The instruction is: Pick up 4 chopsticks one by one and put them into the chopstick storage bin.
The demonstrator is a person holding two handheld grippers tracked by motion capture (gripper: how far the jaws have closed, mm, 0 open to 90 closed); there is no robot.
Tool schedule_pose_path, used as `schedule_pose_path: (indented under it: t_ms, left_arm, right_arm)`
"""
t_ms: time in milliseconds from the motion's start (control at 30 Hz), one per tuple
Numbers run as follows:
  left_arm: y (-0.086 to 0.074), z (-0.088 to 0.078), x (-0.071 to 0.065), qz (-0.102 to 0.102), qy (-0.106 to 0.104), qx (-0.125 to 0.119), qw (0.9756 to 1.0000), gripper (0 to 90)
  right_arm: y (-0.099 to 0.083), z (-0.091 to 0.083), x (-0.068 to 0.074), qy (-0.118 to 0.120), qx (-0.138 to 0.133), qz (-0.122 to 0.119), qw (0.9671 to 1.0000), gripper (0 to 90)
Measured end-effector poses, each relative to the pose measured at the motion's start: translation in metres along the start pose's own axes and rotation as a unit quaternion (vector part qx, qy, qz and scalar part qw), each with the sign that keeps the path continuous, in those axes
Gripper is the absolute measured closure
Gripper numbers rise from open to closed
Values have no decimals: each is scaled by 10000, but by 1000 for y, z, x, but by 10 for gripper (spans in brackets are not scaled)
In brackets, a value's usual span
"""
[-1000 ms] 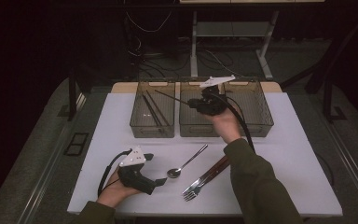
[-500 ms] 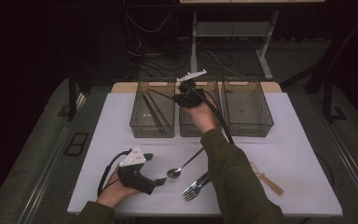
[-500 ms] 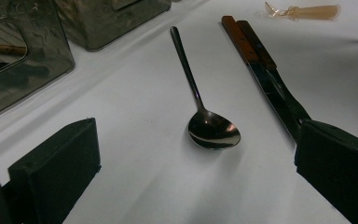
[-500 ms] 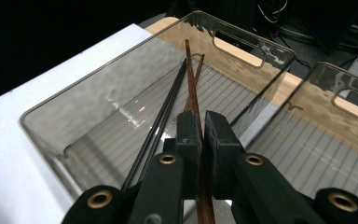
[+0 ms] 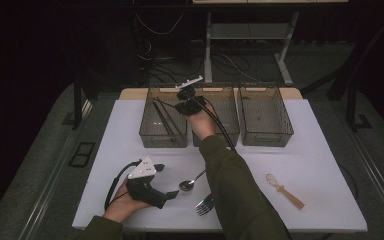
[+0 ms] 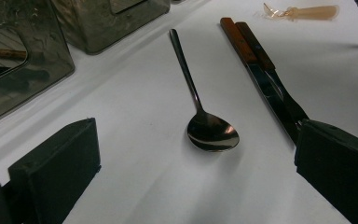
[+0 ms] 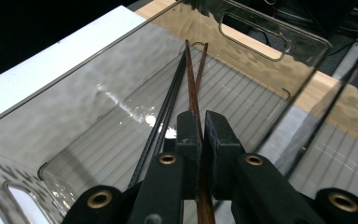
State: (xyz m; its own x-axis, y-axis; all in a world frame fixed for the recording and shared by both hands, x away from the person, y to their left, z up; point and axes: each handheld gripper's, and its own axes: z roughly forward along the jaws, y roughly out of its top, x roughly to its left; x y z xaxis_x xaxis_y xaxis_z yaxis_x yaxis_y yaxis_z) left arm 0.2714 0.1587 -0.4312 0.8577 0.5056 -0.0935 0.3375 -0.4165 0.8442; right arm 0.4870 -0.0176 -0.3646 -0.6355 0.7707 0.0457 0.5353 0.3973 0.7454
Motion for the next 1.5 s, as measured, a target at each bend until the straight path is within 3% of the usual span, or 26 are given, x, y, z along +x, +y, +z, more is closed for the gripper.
schedule_pose_path:
  t_ms: [133,267,367,600,700,900,1000,1133,1200,1500]
  left_arm:
    - [0,0,0,-23,-8,-3,10000,0]
    - [0,-1,1,-13,-31,-4,10000,0]
    - [0,-2,2,-2,-20,-31,10000,0]
    - [0,-2,3,-25,3,-5,10000,0]
    - [0,-2,3,-58,24,-32,10000,0]
    - [-1,-1,2,-115,53,-43,9999,0]
    - [-1,0,1,-98,58,-37,9999,0]
    - [-1,0,2,-84,64,-17,9999,0]
    - [-1,0,2,-89,71,12,9999,0]
    - [-2,0,2,-94,79,61,9999,0]
  right_arm:
    - [0,6,4,7,46,-45,10000,840]
    - [-1,5,5,41,22,-92,9999,667]
    - [-1,1,1,133,23,-60,9999,598]
    - [-5,-13,-8,418,-70,56,9991,439]
    - [-9,-21,-10,479,13,-68,9988,392]
    - [-20,-44,-17,682,-151,-97,9975,304]
    - [-28,-57,-21,682,-210,-157,9973,300]
    - [-40,-72,-31,963,-190,-46,9952,305]
    - [-46,-79,-32,911,-194,-148,9955,291]
    - [-77,-115,-42,935,-367,-209,9947,294]
